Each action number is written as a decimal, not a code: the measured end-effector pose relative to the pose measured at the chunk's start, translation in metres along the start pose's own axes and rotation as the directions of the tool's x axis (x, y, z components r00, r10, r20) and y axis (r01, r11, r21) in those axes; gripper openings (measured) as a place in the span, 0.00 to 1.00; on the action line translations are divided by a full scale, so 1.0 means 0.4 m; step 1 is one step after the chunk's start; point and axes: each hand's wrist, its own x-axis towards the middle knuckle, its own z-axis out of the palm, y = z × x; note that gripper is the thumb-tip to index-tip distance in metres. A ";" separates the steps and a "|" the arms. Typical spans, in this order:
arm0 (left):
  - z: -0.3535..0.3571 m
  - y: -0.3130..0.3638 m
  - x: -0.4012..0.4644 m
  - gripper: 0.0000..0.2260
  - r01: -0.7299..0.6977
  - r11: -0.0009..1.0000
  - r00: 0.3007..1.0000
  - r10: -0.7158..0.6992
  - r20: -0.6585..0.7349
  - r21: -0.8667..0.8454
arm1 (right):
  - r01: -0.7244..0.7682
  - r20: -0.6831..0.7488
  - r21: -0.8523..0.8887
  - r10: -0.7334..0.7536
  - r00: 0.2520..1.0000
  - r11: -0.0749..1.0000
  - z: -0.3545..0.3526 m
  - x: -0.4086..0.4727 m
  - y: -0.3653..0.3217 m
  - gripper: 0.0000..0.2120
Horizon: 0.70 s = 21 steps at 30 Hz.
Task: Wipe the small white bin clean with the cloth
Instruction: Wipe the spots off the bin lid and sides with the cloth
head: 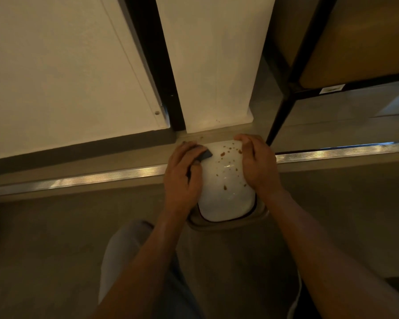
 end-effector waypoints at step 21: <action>0.005 0.044 -0.106 0.16 -0.066 0.957 0.997 0.056 0.044 0.281 | 0.011 -0.034 -0.009 -0.011 0.999 1.000 0.002 -0.002 -0.008 0.14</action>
